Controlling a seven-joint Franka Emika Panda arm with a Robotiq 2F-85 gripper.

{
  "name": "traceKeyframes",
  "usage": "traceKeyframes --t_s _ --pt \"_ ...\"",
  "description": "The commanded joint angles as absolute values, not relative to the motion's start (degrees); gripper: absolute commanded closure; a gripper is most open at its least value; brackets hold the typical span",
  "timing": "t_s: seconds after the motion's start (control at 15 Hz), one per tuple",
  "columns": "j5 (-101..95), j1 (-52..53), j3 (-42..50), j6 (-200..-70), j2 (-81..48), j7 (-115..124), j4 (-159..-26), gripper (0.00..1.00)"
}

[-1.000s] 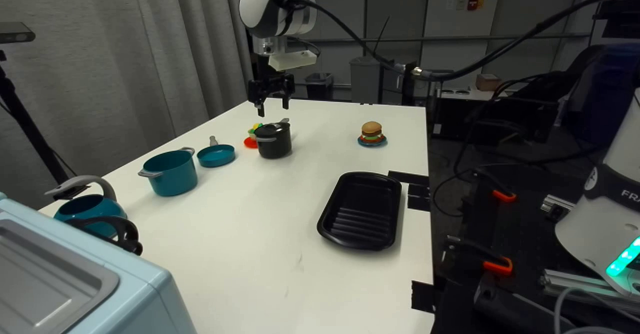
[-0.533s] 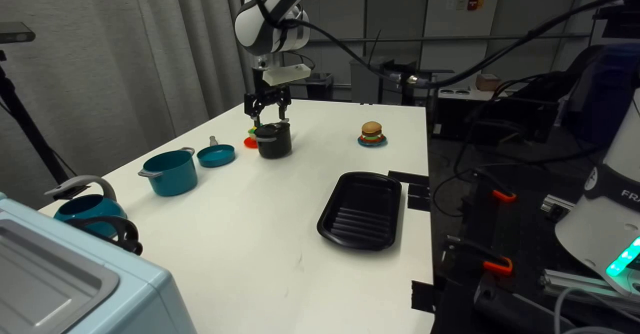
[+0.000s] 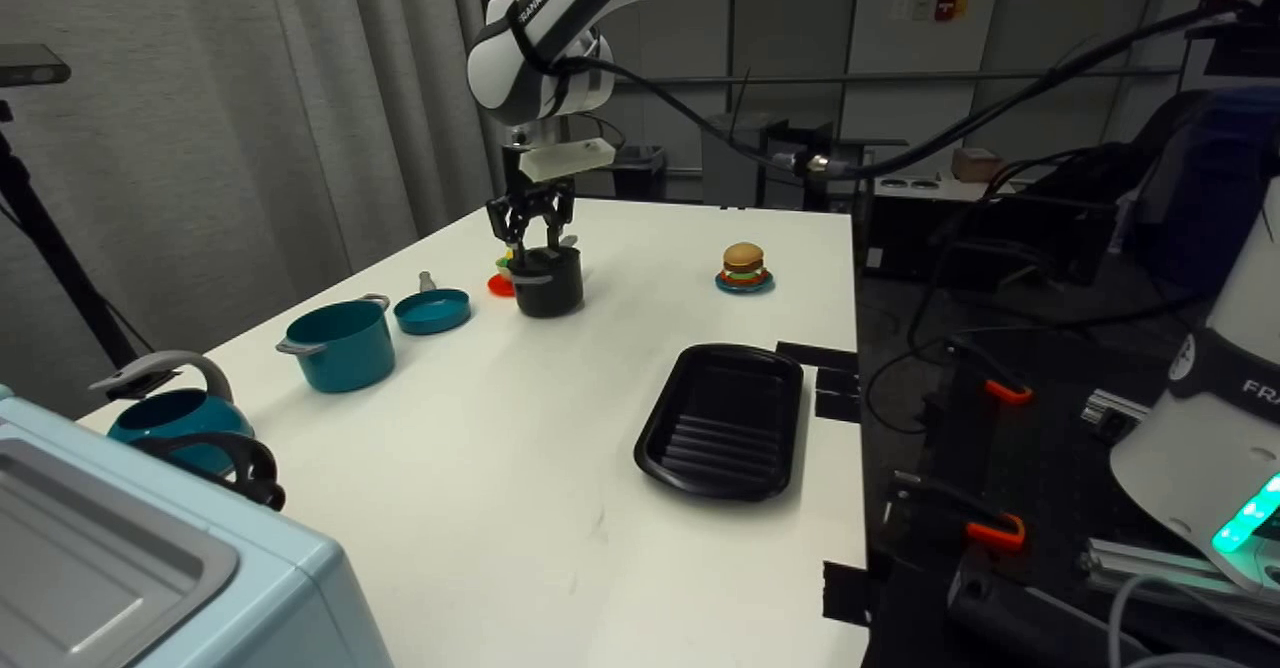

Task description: Take the lid off the black pot and put it on the table

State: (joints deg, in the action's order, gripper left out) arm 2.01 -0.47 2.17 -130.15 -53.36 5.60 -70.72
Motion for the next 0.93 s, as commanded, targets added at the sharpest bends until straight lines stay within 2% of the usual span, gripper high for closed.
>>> traceKeyframes --t_s 0.0,0.2,0.33,0.47,0.87 --pt "1.5 -0.6 2.8 -129.1 -55.8 6.7 -66.2 0.66" --pt "1.5 -0.9 3.1 -129.0 -55.7 6.8 -65.7 0.89" --pt "1.6 -1.2 3.2 -129.2 -55.4 6.6 -65.9 1.00" --pt "1.7 -1.5 3.2 -129.7 -54.2 6.5 -66.9 0.96" --pt "1.7 -1.1 2.9 -131.6 -50.5 6.2 -69.2 0.96"
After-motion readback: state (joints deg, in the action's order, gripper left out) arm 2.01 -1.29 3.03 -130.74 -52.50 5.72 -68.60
